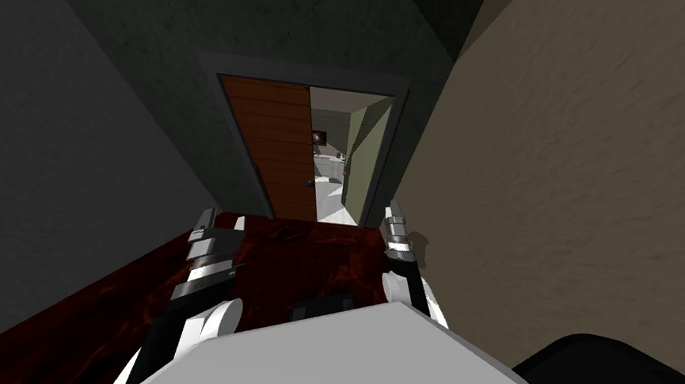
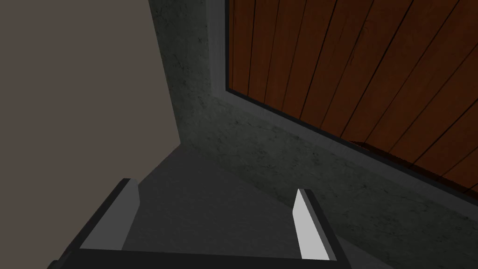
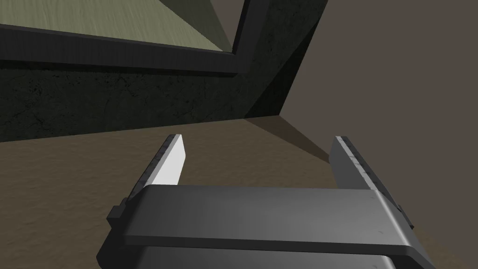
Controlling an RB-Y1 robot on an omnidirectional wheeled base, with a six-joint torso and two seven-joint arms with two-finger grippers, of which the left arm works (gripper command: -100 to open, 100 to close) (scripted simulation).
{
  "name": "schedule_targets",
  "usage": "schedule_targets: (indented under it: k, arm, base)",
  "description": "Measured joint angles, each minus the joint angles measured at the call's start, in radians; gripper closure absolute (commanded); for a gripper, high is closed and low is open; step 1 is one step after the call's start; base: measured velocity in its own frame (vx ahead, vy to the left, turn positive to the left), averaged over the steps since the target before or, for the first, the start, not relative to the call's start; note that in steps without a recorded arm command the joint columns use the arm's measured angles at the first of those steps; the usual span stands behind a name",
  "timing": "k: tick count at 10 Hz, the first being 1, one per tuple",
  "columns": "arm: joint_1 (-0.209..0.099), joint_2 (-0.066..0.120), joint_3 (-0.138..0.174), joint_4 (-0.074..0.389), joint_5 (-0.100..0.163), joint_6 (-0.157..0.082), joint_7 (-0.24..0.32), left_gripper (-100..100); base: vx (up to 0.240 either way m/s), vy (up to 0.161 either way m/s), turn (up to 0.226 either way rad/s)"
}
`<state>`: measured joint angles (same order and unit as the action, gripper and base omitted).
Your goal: Push the door open
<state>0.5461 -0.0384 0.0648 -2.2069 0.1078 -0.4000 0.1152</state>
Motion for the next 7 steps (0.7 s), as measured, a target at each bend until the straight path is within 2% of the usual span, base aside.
schedule_targets:
  k: [7]
  arm:
    - [-0.067,0.044,-0.004,0.141,-0.019,-0.035,0.002,-100]
  base:
    - [0.121,0.018,-0.007]
